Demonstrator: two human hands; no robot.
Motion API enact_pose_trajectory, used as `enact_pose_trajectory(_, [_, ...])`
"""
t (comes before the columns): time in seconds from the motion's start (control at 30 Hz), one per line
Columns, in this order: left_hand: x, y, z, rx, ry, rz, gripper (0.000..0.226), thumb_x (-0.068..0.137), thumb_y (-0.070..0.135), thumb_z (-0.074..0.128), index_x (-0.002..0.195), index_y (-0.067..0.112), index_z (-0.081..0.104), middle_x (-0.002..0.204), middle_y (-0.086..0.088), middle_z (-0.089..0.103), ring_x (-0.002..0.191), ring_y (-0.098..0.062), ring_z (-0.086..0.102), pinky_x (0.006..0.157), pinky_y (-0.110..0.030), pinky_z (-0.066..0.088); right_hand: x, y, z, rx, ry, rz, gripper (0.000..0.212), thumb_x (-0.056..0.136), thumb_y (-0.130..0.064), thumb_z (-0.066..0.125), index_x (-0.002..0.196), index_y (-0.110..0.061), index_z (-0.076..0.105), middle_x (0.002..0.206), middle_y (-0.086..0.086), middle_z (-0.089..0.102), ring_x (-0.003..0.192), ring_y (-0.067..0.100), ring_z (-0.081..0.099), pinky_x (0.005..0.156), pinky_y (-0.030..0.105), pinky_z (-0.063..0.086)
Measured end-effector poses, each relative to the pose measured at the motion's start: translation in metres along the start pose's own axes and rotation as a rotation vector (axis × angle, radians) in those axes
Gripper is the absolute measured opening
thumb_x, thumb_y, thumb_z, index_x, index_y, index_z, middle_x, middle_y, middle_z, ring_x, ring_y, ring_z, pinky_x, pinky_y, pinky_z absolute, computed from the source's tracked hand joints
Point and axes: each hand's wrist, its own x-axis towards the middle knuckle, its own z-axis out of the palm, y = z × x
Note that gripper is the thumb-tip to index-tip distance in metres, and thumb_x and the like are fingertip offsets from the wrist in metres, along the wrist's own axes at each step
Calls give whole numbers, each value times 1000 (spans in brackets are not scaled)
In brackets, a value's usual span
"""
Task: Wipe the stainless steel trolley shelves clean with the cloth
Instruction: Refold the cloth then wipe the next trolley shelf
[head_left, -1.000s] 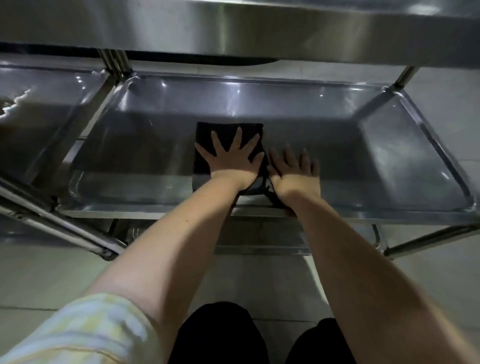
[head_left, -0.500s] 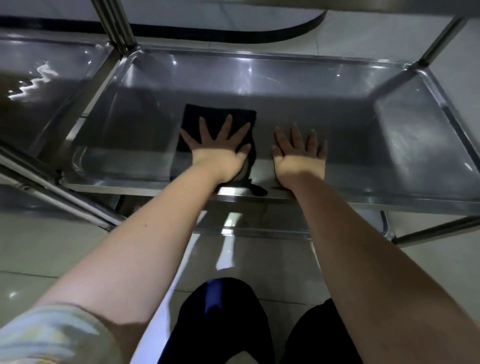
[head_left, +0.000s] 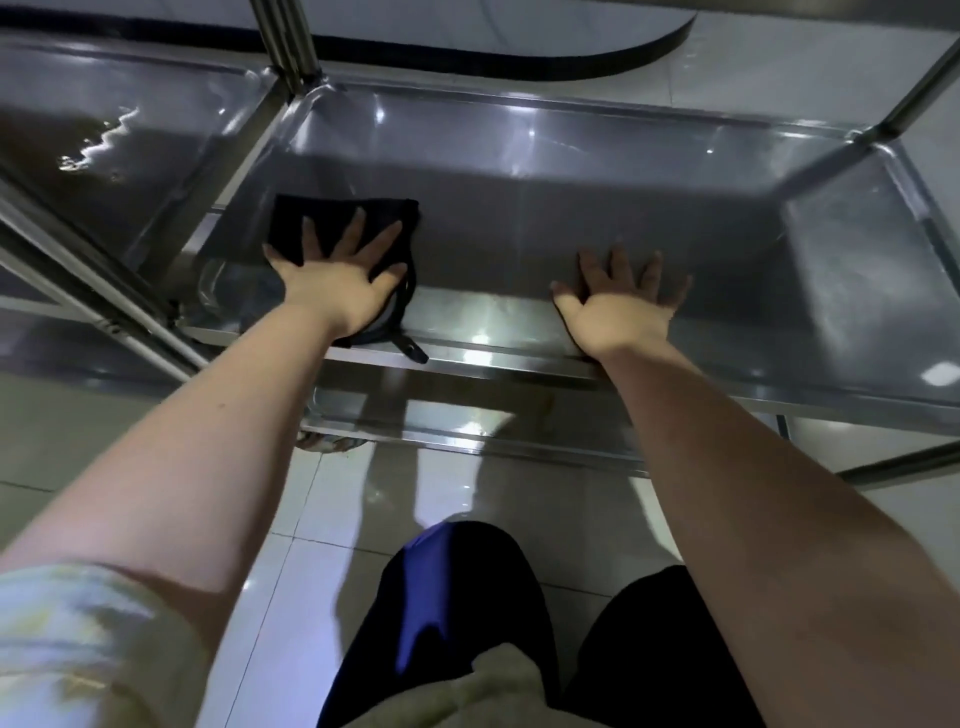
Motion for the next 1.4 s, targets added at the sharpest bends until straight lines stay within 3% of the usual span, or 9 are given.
enact_pose_trajectory(0.13, [-2, -3, -1, -21, 10, 1, 55, 96, 67, 20, 147, 60, 2, 164, 14, -6, 148, -40, -11, 107, -76, -9, -8, -56, 3, 72, 1, -112, 60, 98, -62, 21, 153, -46, 3, 165, -8, -1, 149, 38, -10, 112, 64, -15])
enact_pose_trajectory(0.23, [-10, 16, 1, -15, 4, -9, 55, 97, 65, 19, 149, 58, 2, 164, 13, -7, 148, -41, -13, 106, -76, -8, -5, -72, 12, 62, -33, -30, 54, 101, -56, 16, 153, -46, 3, 164, -11, -3, 149, 37, -12, 111, 67, -14])
enact_pose_trajectory(0.4, [-25, 72, 6, -35, -28, 138, 55, 97, 64, 19, 149, 58, 2, 163, 14, -9, 146, -42, -17, 103, -77, -13, -4, -69, 13, 62, -59, -4, 55, 100, -57, 15, 153, -47, 7, 164, -13, -2, 149, 35, -12, 113, 64, -12])
enact_pose_trajectory(0.7, [-20, -80, -14, -41, -54, -36, 58, 93, 72, 21, 147, 61, 1, 164, 13, -9, 148, -40, -11, 113, -68, -5, -5, -73, 16, 6, -28, 4, 55, 99, -60, 17, 151, -50, 4, 163, -16, -5, 149, 35, -12, 114, 64, -9])
enact_pose_trajectory(1.03, [-63, -51, 5, 11, -41, 17, 56, 94, 71, 11, 146, 61, -6, 163, 11, -14, 147, -43, -15, 112, -69, -7, -7, -71, 16, -24, -36, -24, 61, 95, -67, 18, 151, -50, 2, 164, -14, -7, 148, 39, -13, 112, 67, -8])
enact_pose_trajectory(1.2, [-21, -48, -6, -38, -65, 7, 57, 94, 70, 19, 147, 61, -2, 163, 11, -15, 146, -43, -19, 108, -73, -10, -12, -71, 17, -50, -13, -281, 65, 88, -77, 24, 148, -58, 4, 163, -19, -1, 149, 34, -10, 113, 64, -10])
enact_pose_trajectory(1.4, [57, -46, -18, -2, -38, 30, 58, 95, 71, 17, 147, 58, -5, 163, 9, -15, 147, -43, -15, 110, -72, -7, -8, -70, 22, -47, -24, -288, 67, 84, -82, 22, 144, -63, 0, 160, -26, -8, 149, 30, -15, 112, 63, -13])
